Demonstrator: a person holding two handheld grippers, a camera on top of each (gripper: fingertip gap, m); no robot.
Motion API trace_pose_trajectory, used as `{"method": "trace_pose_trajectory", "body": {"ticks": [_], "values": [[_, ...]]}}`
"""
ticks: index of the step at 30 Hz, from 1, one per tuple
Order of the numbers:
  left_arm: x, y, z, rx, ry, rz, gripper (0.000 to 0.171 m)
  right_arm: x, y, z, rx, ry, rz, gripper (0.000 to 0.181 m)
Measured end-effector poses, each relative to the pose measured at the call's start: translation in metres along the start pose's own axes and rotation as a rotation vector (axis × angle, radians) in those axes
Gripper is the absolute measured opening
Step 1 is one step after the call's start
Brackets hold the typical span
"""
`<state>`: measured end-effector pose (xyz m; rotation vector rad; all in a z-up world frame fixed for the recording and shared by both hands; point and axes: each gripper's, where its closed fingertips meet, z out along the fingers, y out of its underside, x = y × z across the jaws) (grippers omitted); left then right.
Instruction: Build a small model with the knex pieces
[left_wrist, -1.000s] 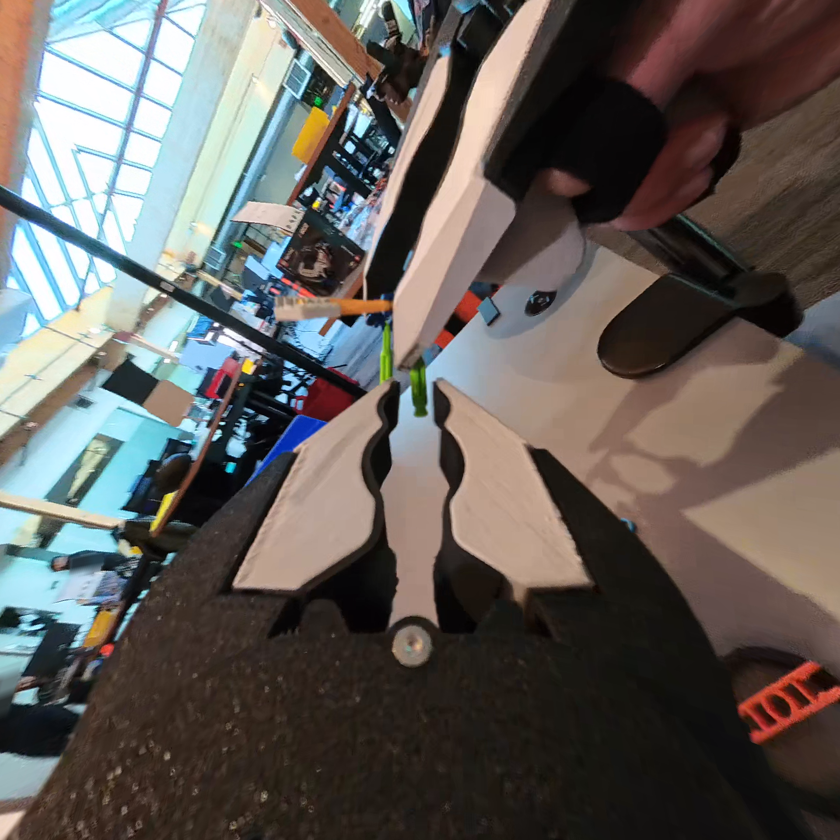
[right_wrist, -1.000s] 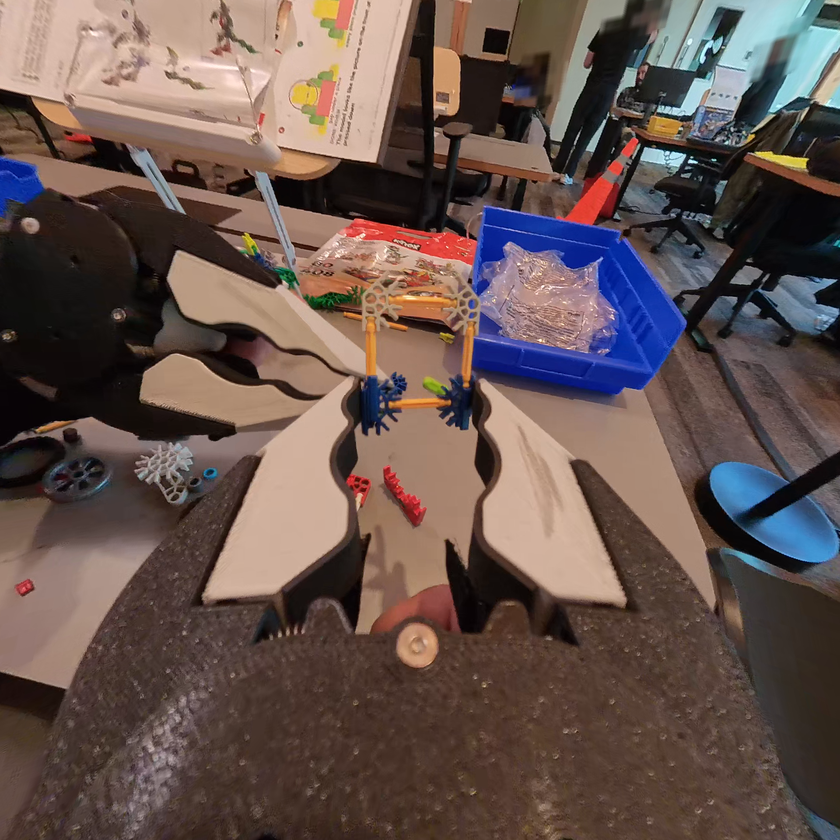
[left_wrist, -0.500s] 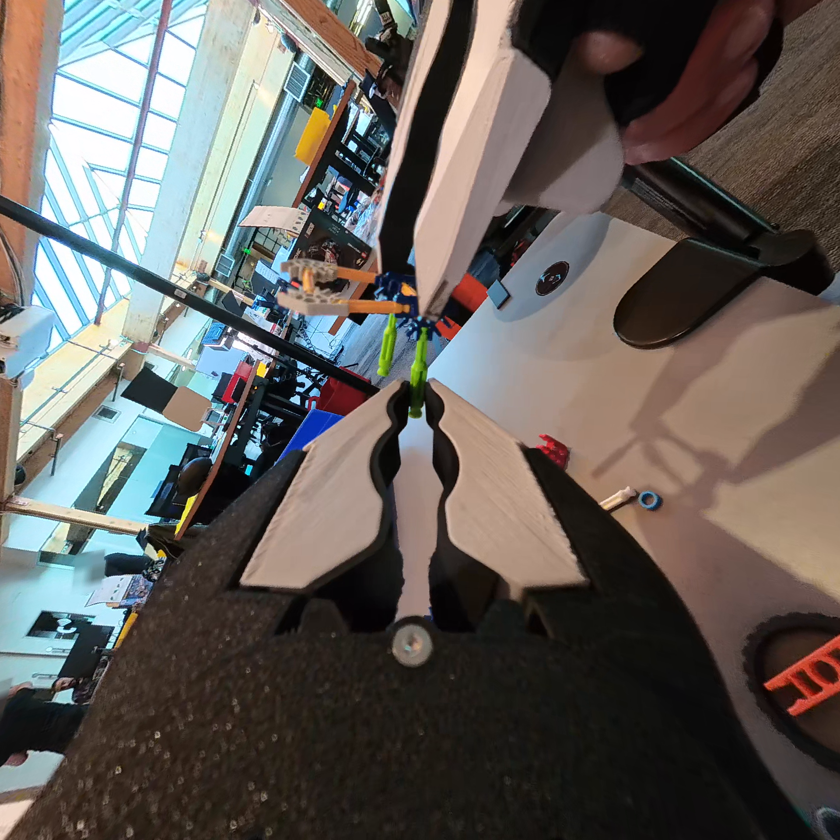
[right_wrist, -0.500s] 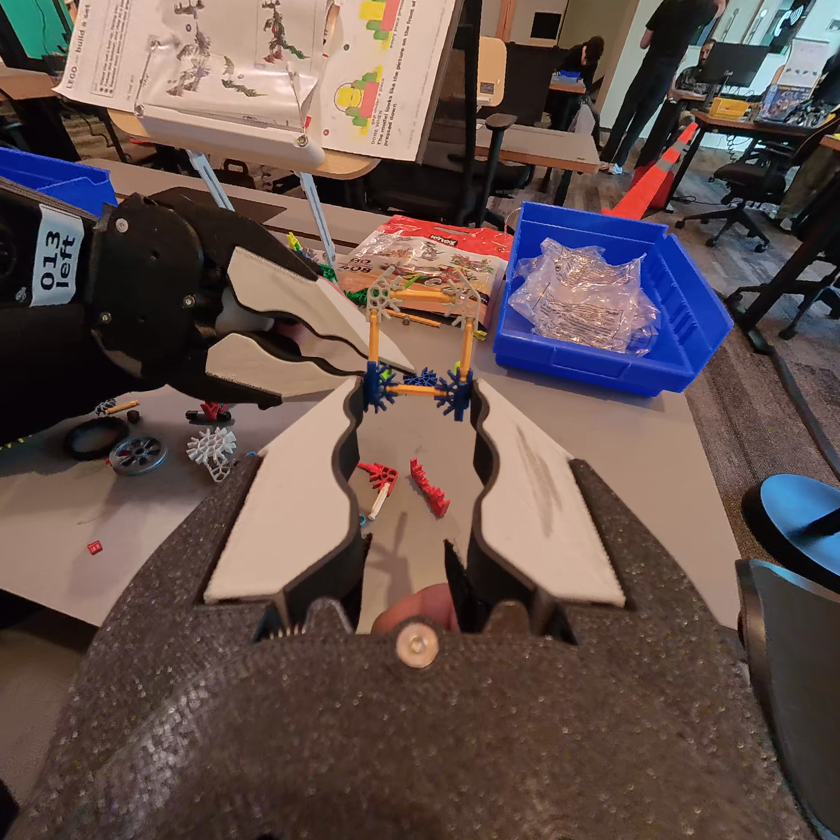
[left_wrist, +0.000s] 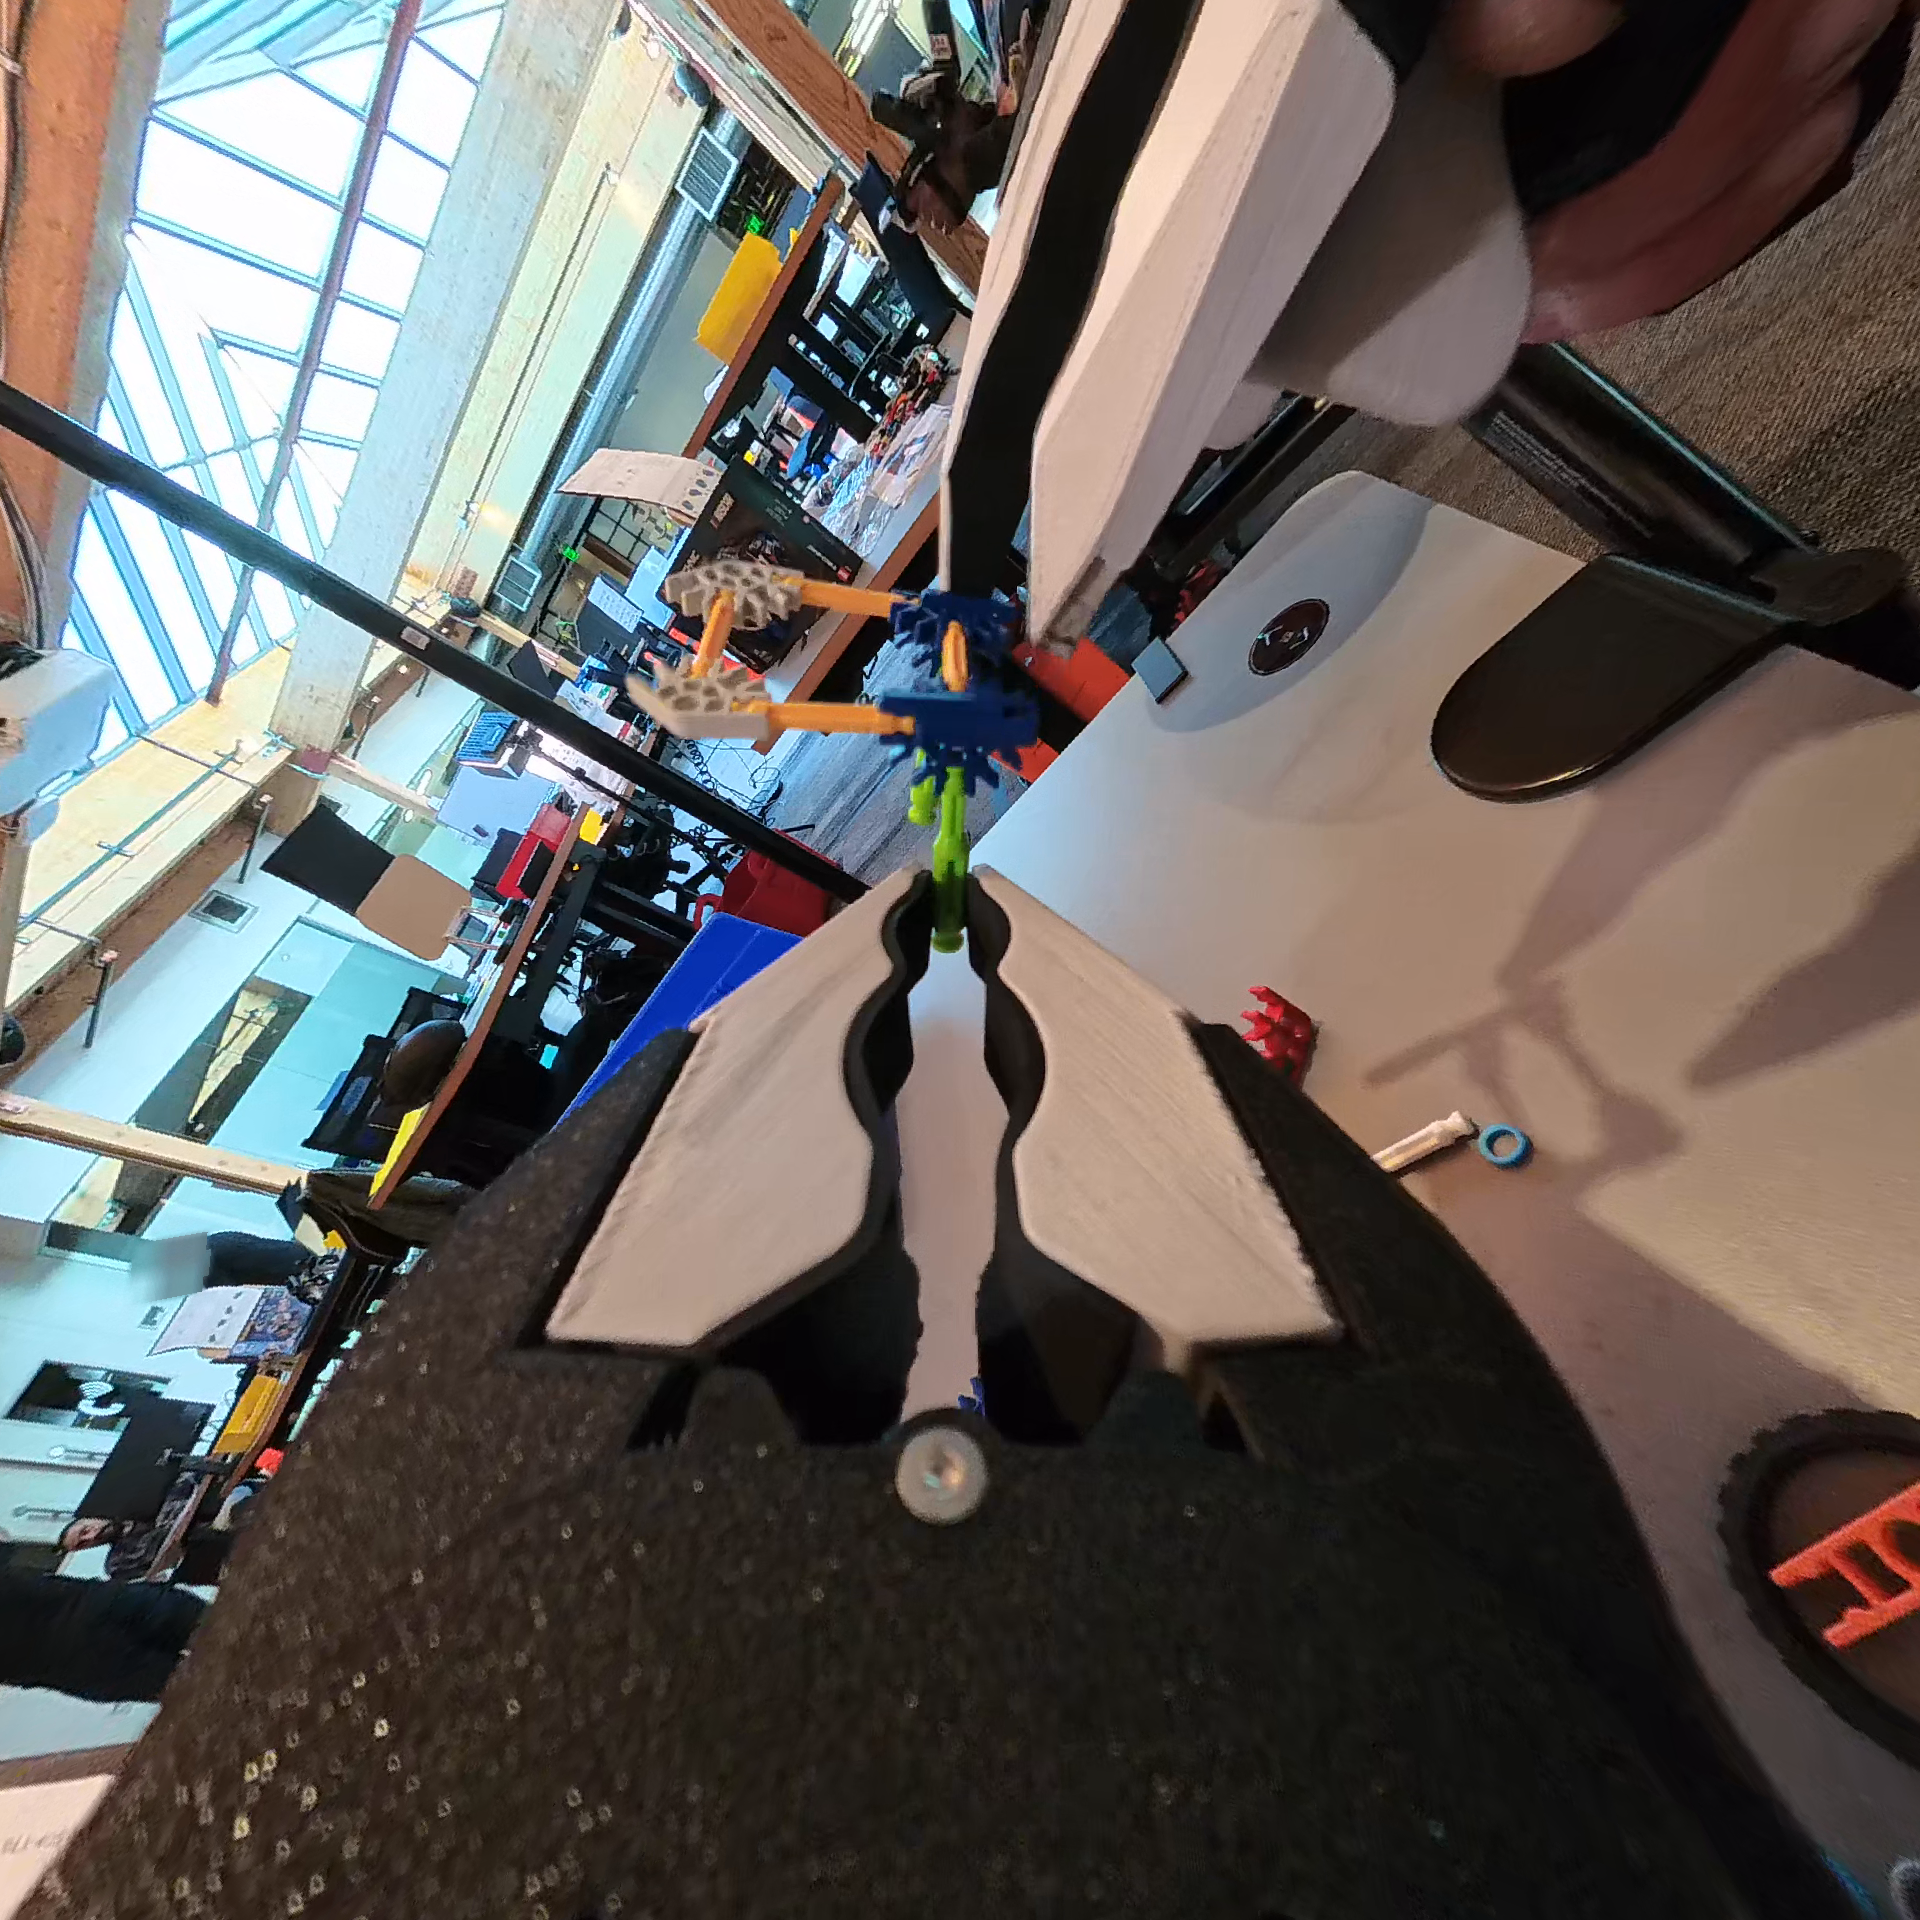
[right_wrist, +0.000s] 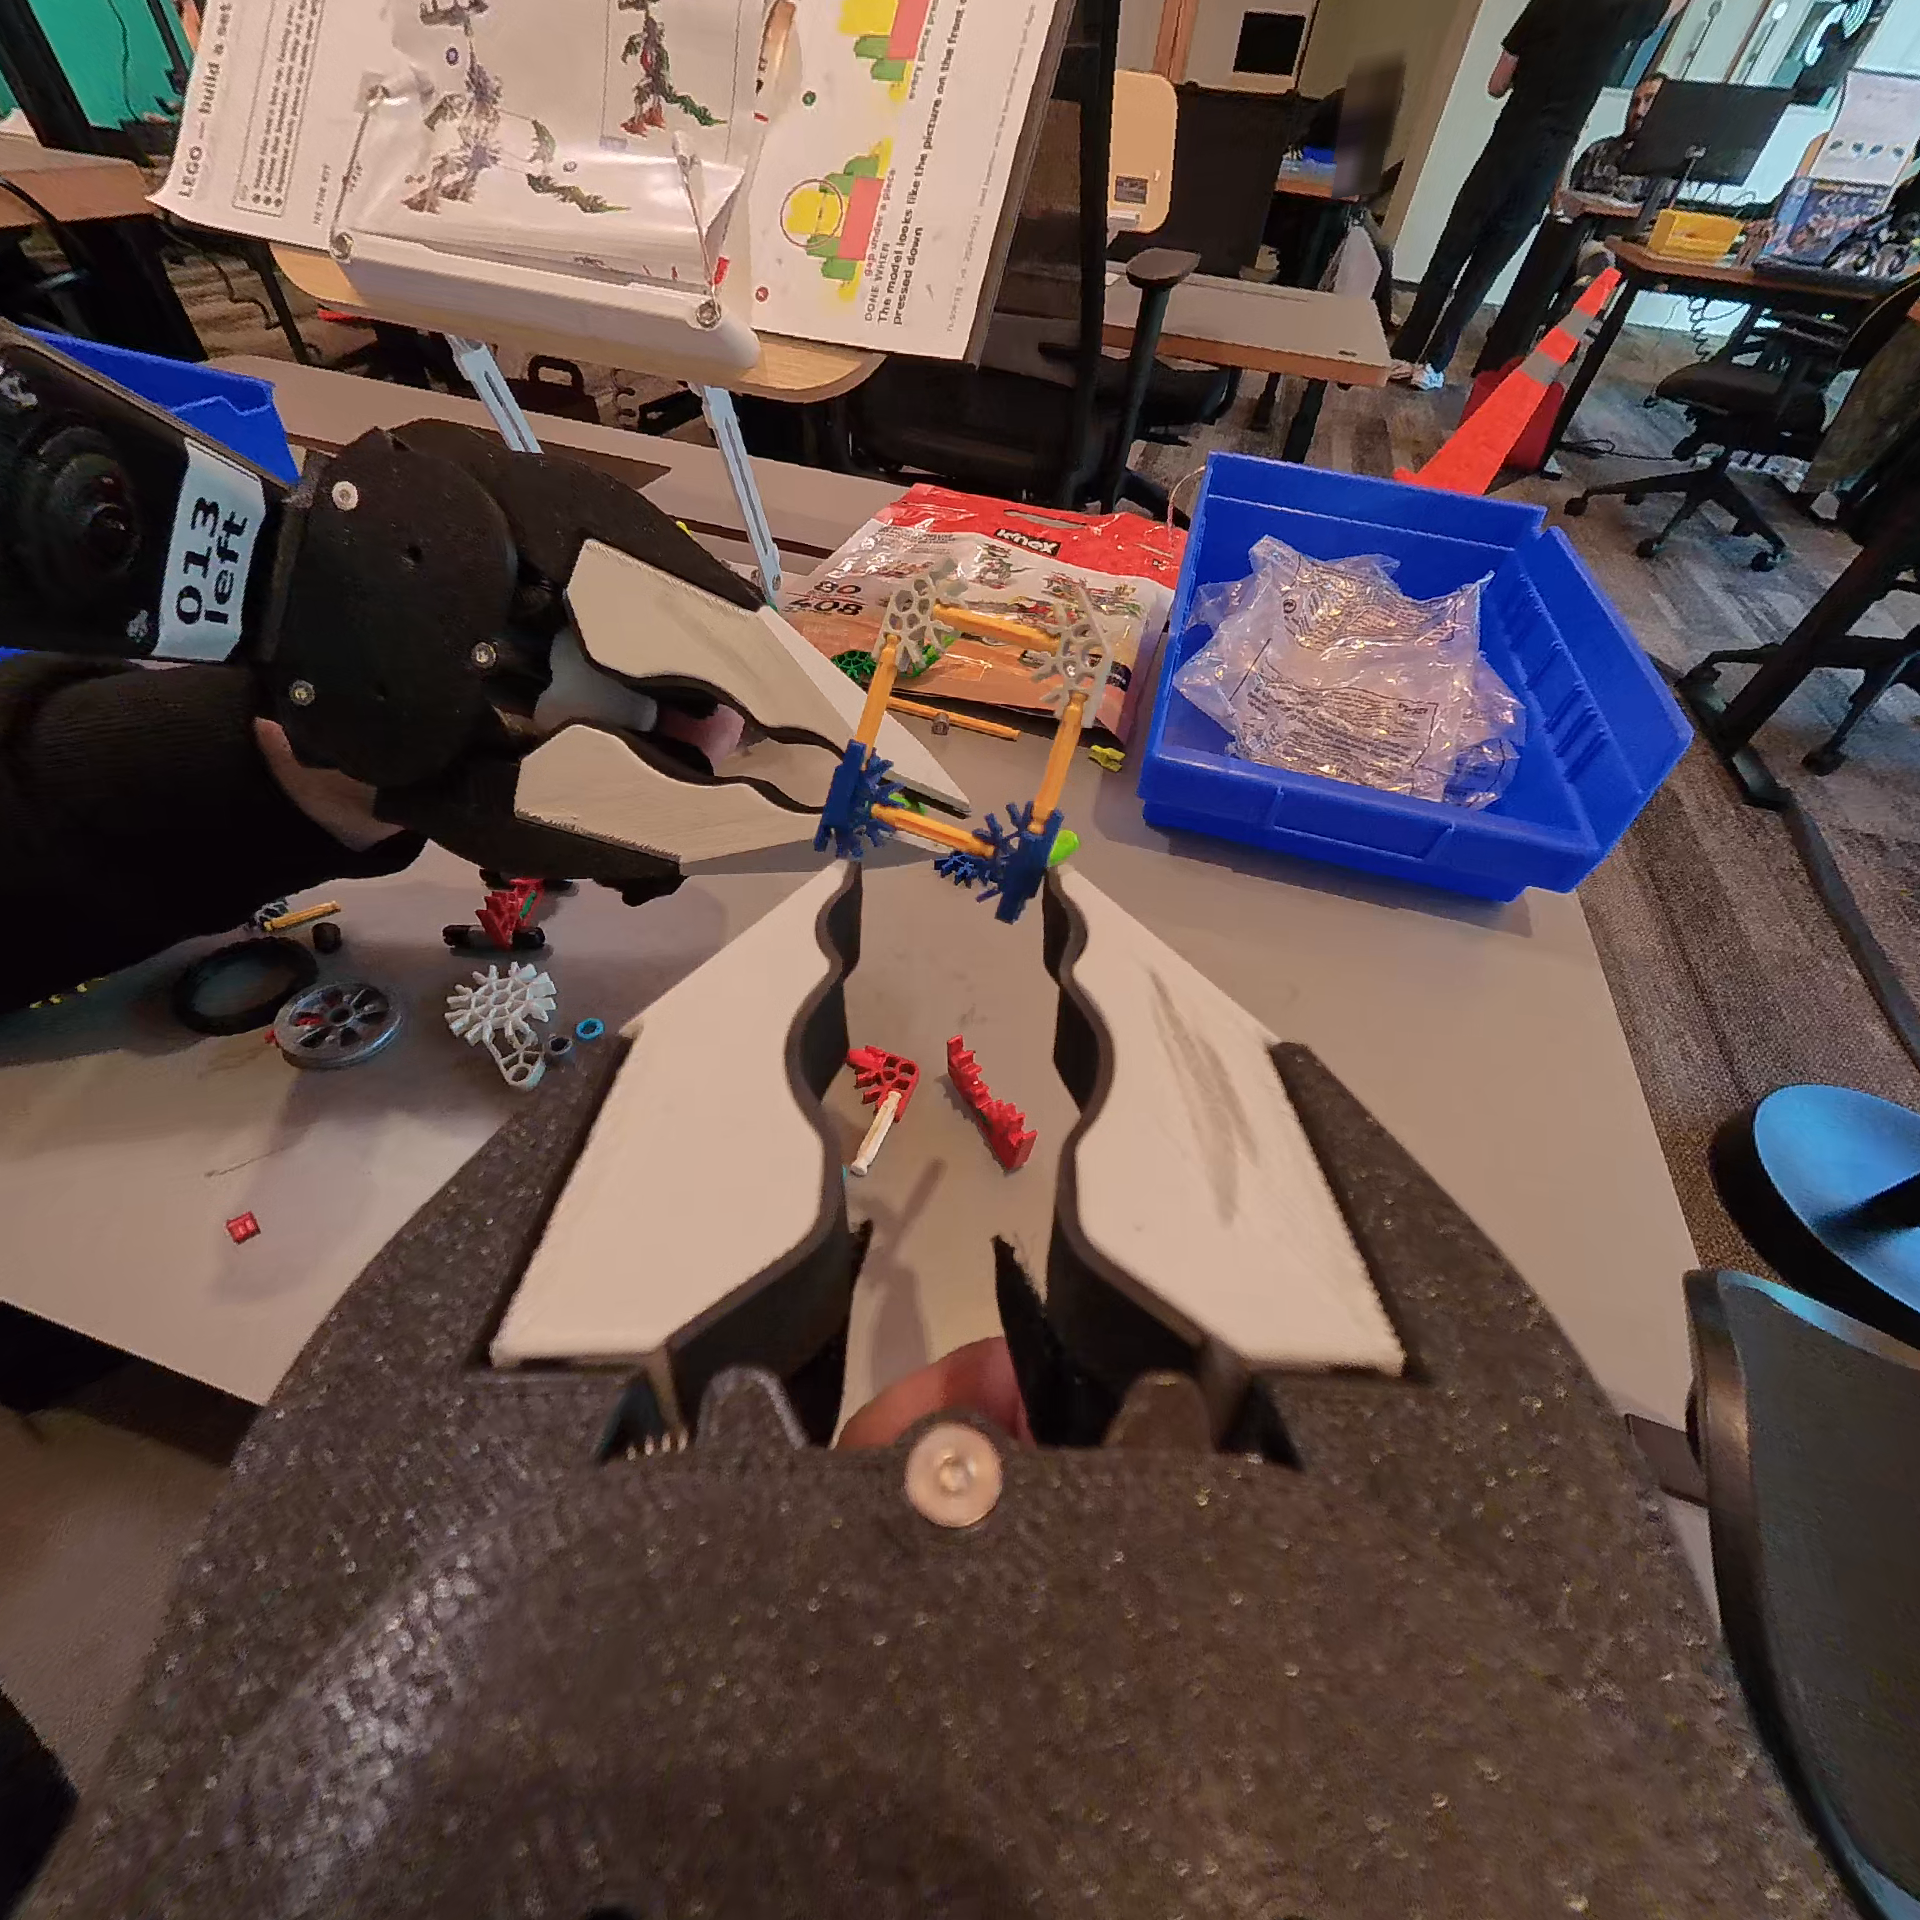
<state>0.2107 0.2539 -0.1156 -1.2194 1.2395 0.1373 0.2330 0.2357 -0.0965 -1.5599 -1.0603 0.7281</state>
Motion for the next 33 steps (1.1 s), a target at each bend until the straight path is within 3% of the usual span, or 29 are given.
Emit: {"method": "trace_pose_trajectory", "body": {"ticks": [27,33], "values": [[0.005,-0.002,0.003,0.012,-0.011,0.014,0.002,0.001,0.010,-0.008,-0.024,-0.004,0.002,0.024],[0.003,-0.008,0.001,0.052,0.010,-0.069,0.003,0.007,0.008,-0.012,-0.012,0.017,0.024,0.025]]}}
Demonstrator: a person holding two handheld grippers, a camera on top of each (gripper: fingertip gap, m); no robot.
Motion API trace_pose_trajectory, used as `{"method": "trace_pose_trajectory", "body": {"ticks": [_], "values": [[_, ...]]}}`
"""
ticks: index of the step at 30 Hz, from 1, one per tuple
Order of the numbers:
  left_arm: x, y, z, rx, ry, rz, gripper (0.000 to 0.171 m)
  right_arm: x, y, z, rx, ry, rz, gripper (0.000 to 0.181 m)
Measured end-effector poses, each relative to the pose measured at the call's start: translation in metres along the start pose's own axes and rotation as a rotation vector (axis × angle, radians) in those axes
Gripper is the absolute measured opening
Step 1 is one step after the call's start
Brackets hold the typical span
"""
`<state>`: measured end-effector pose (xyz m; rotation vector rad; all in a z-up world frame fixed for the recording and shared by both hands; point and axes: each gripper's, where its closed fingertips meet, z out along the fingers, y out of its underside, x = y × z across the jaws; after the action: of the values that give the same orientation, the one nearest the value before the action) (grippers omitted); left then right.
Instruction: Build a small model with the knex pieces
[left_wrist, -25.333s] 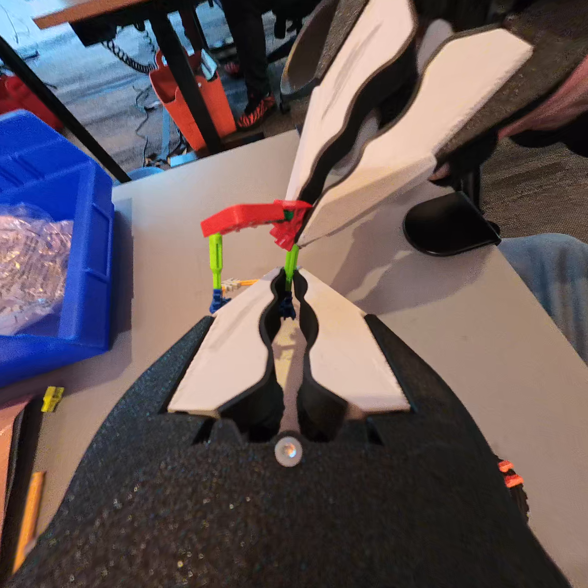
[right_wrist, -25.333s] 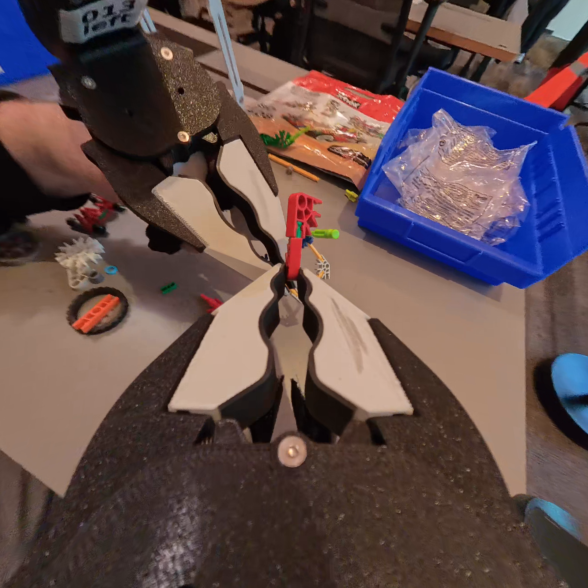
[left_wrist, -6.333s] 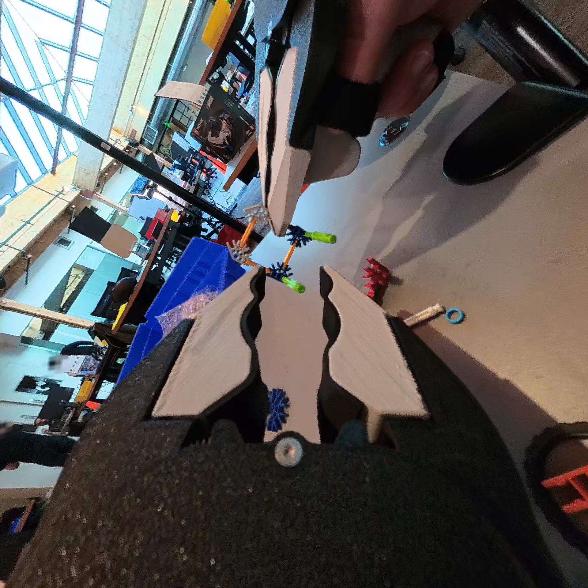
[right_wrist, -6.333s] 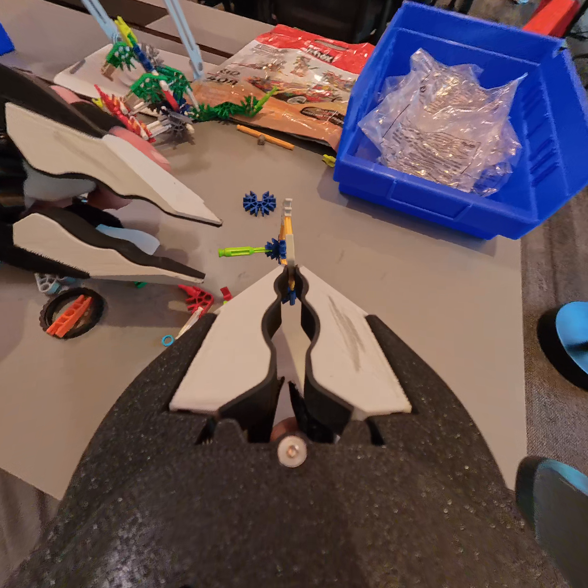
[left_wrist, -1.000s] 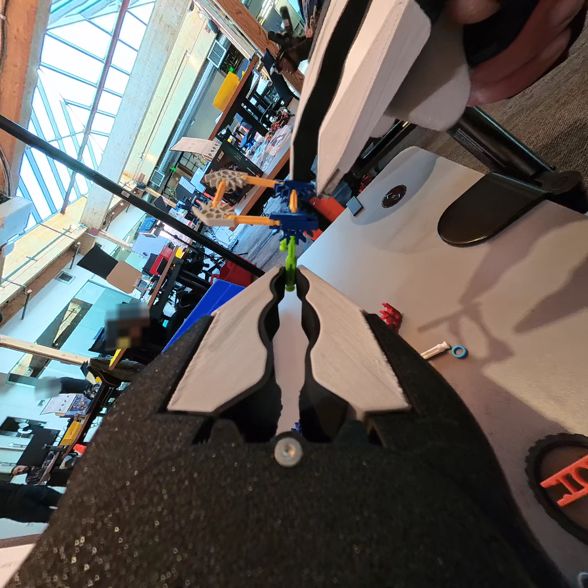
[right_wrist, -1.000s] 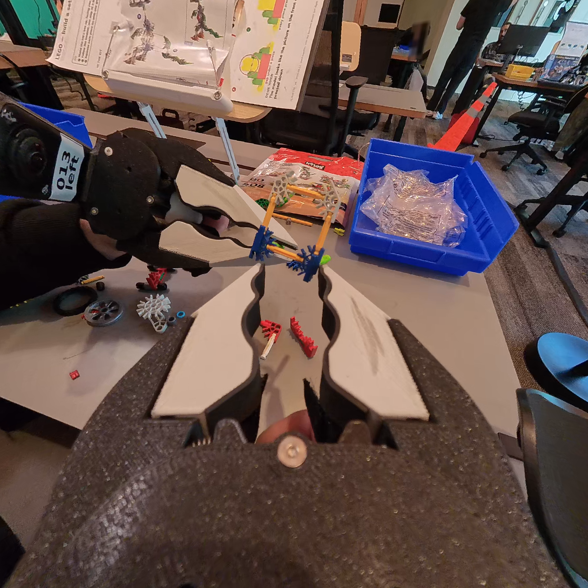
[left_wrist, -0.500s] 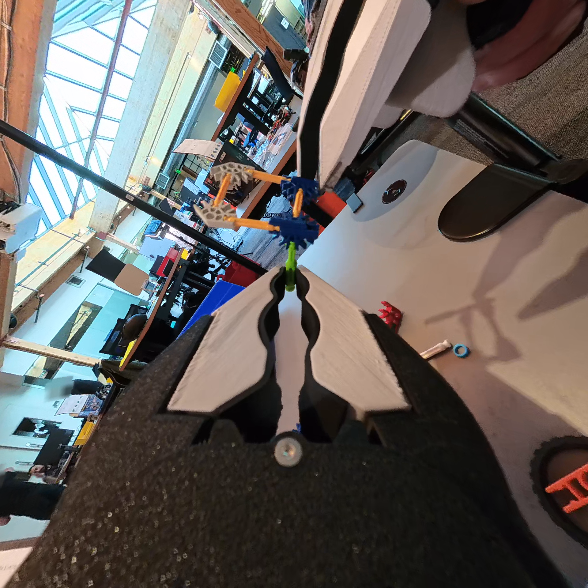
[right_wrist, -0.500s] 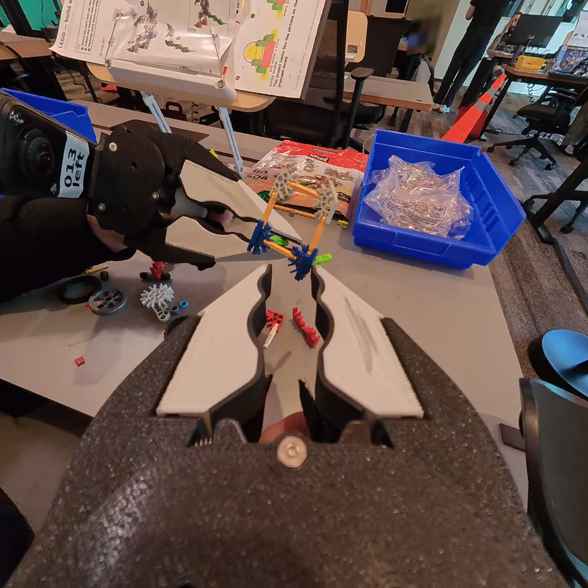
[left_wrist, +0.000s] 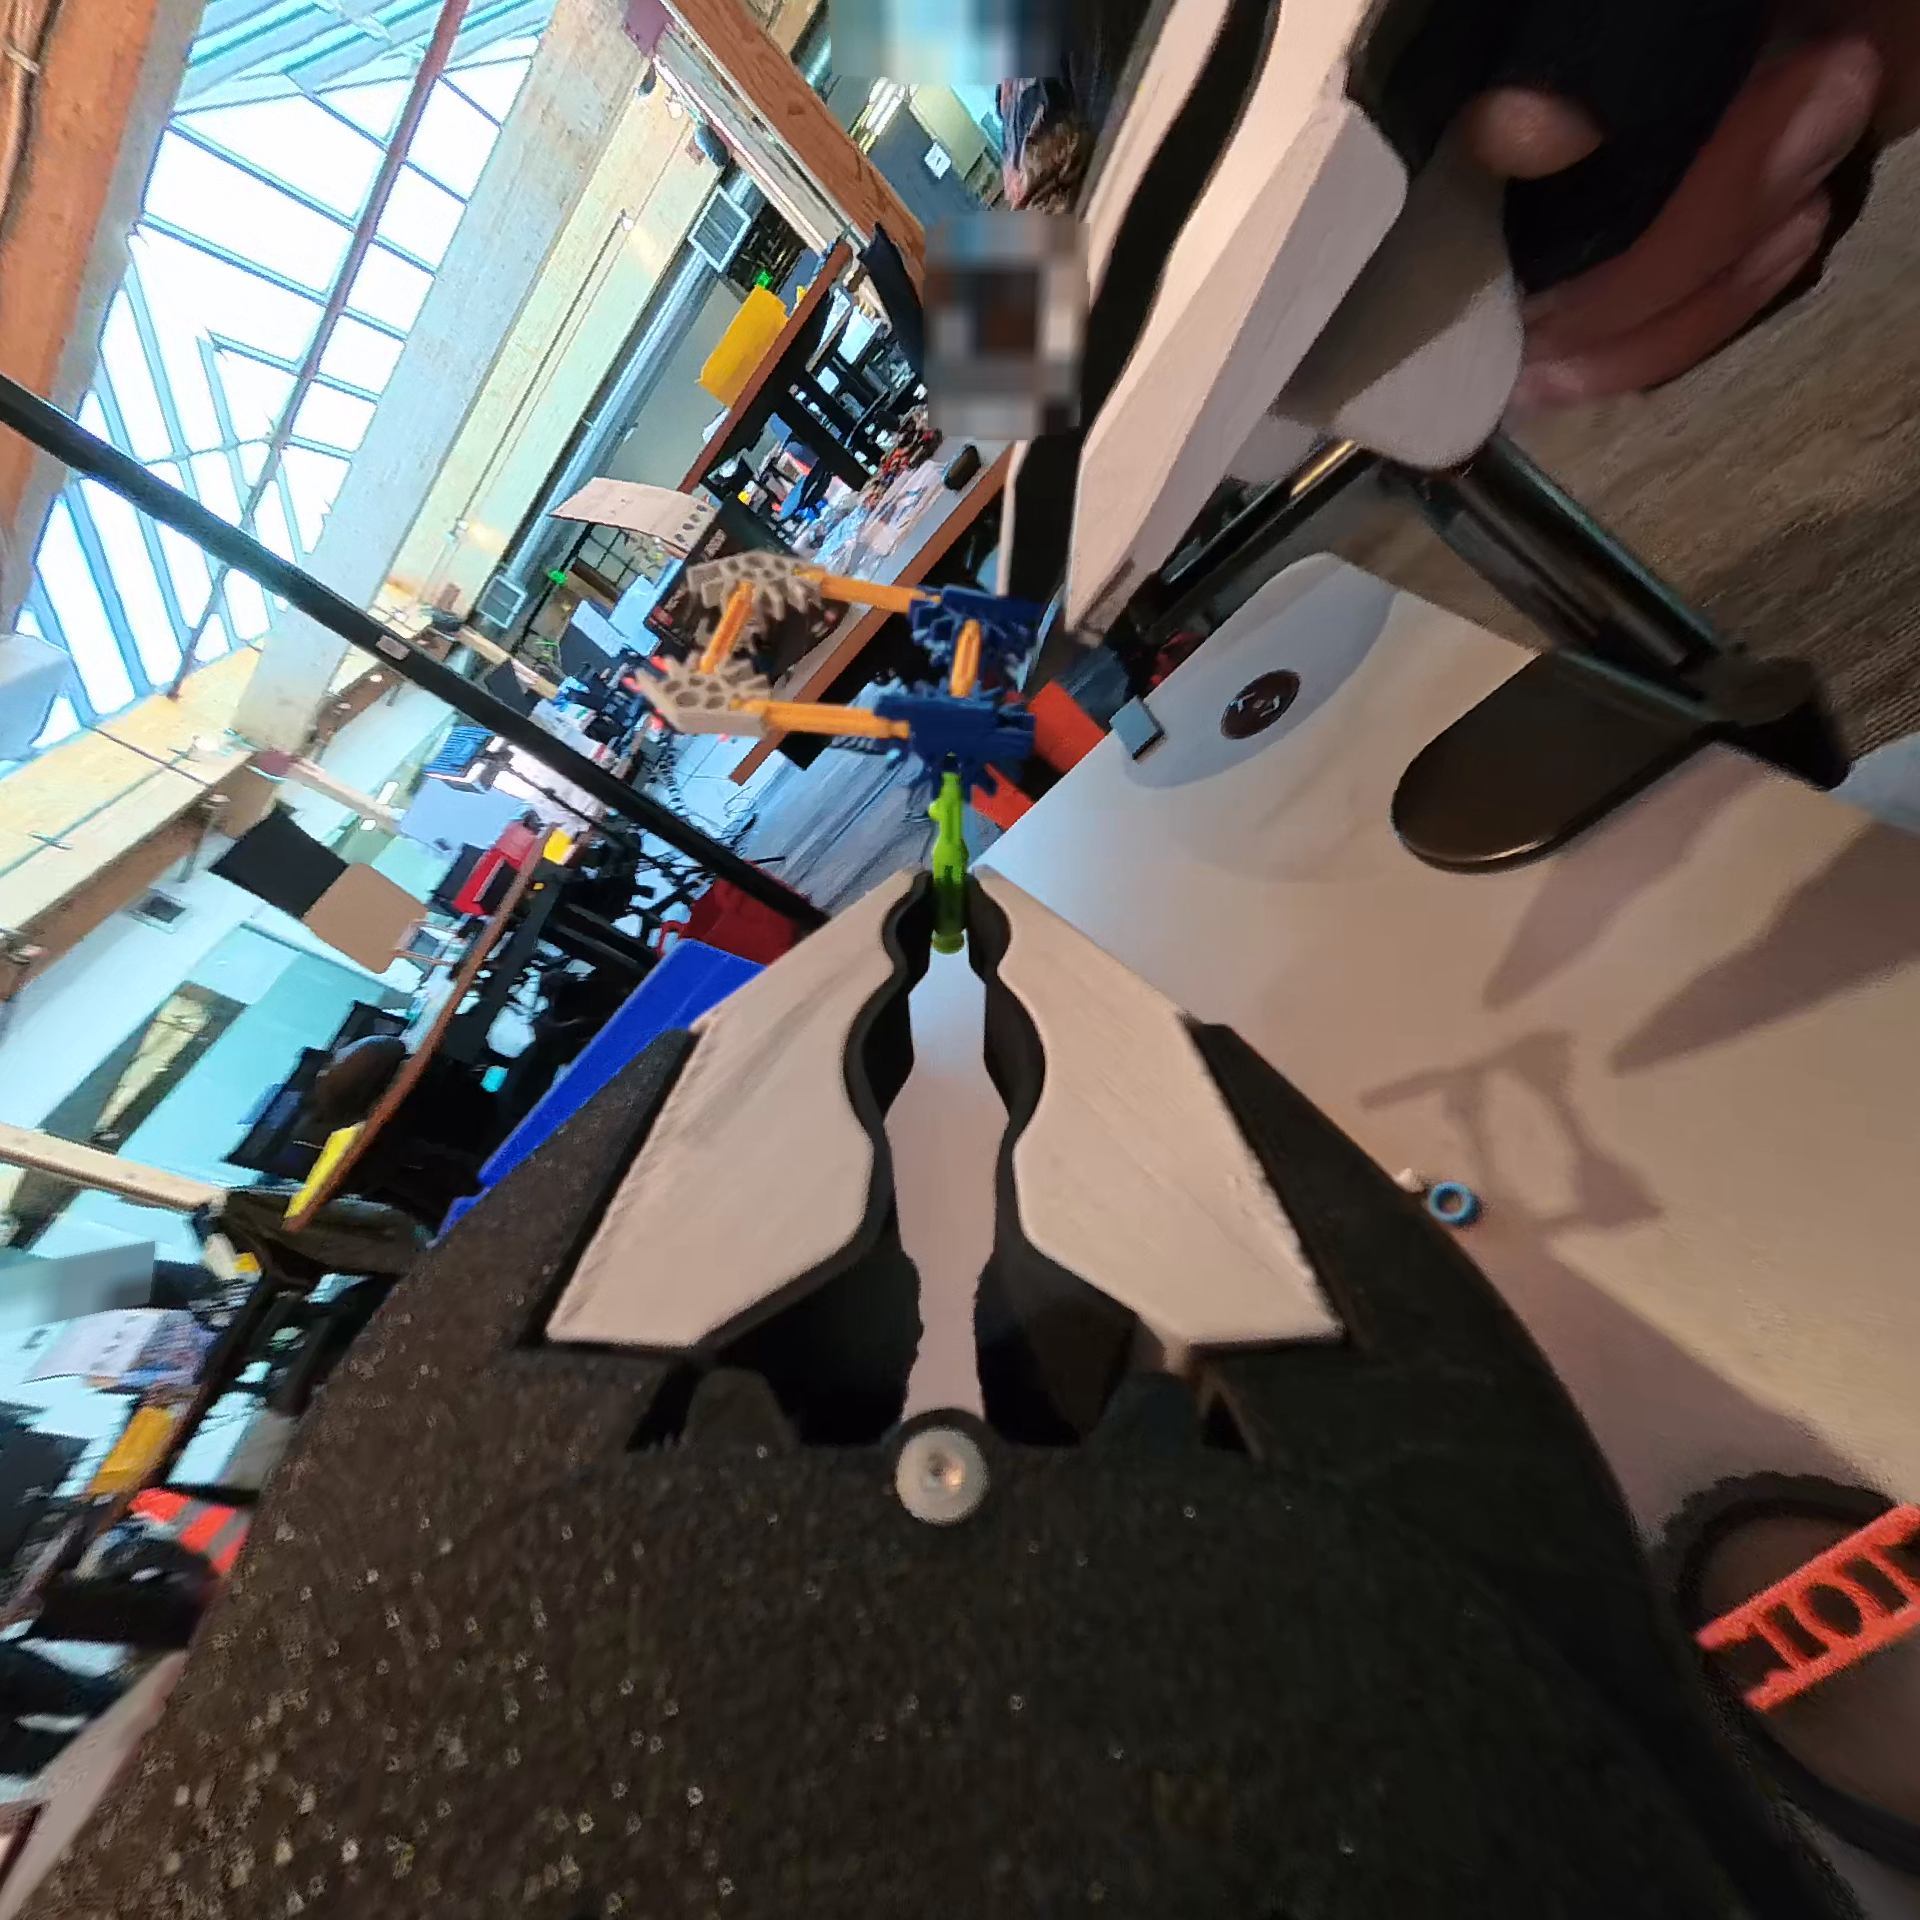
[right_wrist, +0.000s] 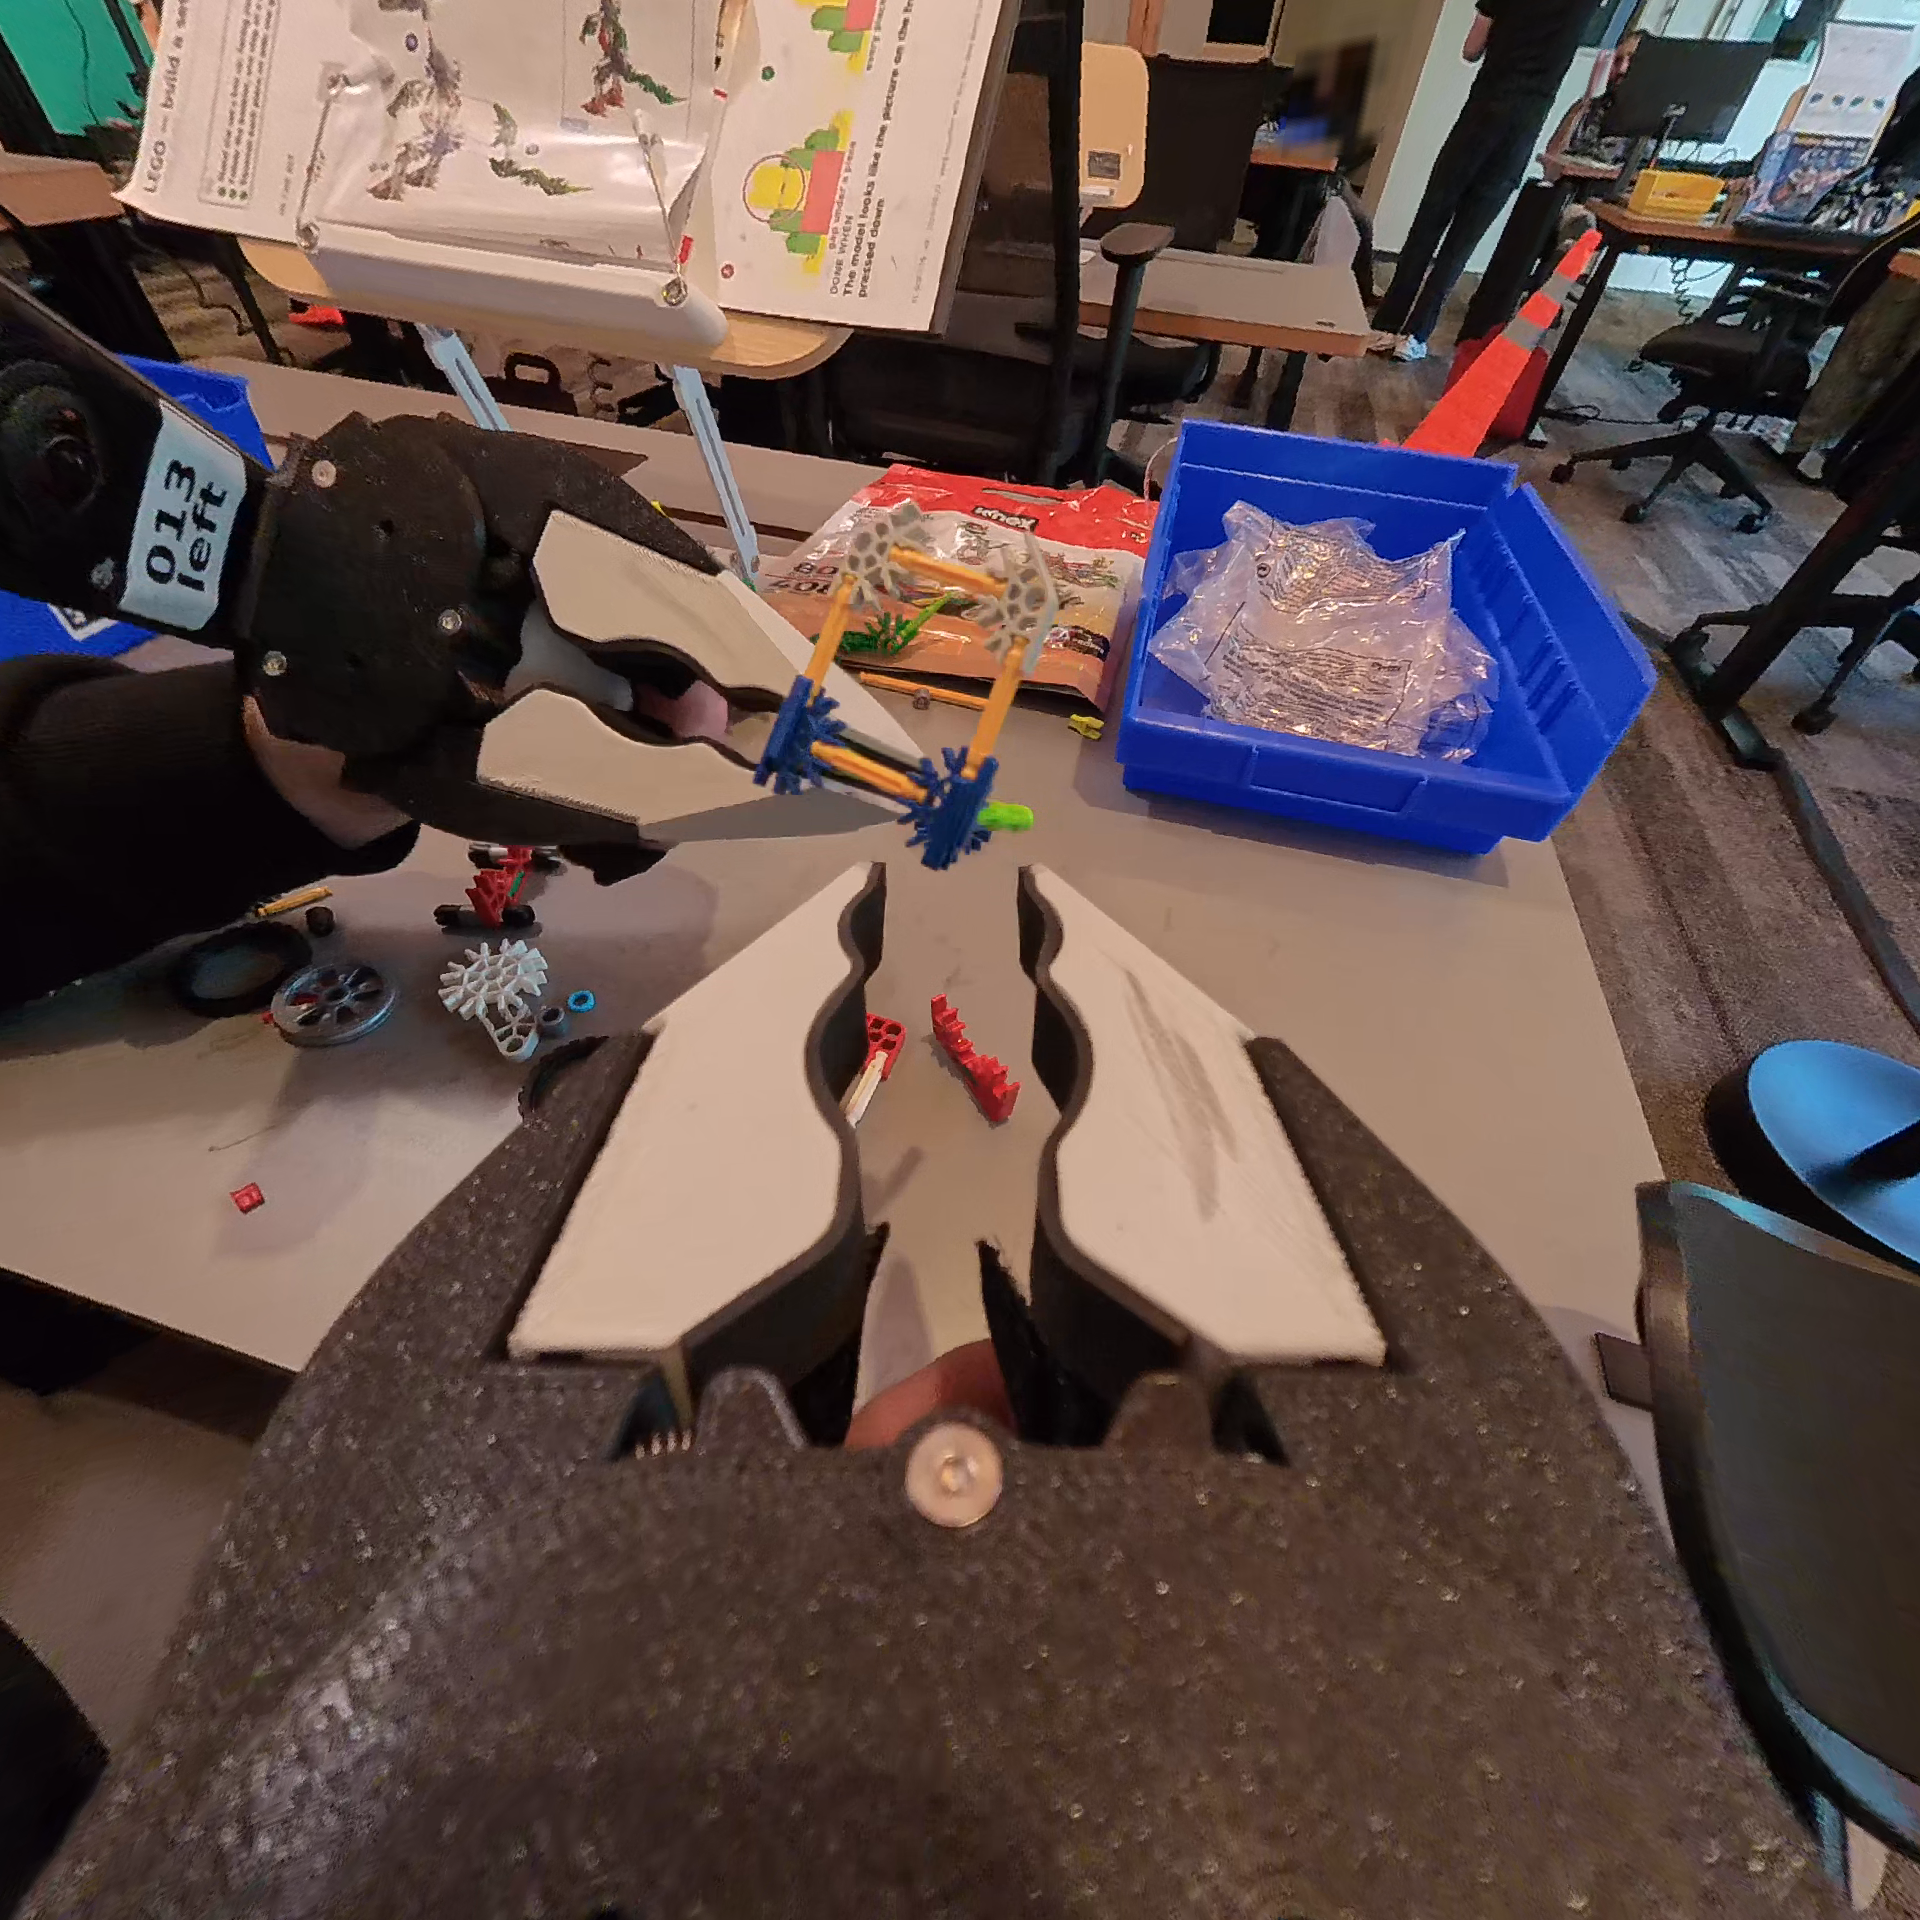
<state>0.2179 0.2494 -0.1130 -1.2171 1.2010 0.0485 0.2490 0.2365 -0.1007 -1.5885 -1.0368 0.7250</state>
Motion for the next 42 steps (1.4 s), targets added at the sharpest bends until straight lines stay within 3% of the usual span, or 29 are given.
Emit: {"method": "trace_pose_trajectory", "body": {"ticks": [4,9,19,27,42], "values": [[0.001,-0.008,-0.002,0.054,0.035,-0.101,0.002,0.000,-0.005,-0.003,0.020,-0.012,0.008,0.025],[0.003,-0.013,-0.003,0.069,0.054,-0.103,0.002,-0.006,-0.014,-0.006,0.060,-0.058,0.045,0.025],[0.006,-0.024,-0.007,0.026,0.036,0.097,0.002,-0.020,-0.025,-0.011,0.116,-0.202,0.122,0.017],[-0.005,-0.027,-0.012,-0.036,-0.078,0.311,0.001,-0.028,-0.029,-0.013,0.111,-0.253,0.172,0.014],[-0.020,-0.031,-0.023,-0.039,-0.153,0.341,0.002,-0.037,-0.046,-0.010,0.134,-0.161,0.053,0.014]]}}
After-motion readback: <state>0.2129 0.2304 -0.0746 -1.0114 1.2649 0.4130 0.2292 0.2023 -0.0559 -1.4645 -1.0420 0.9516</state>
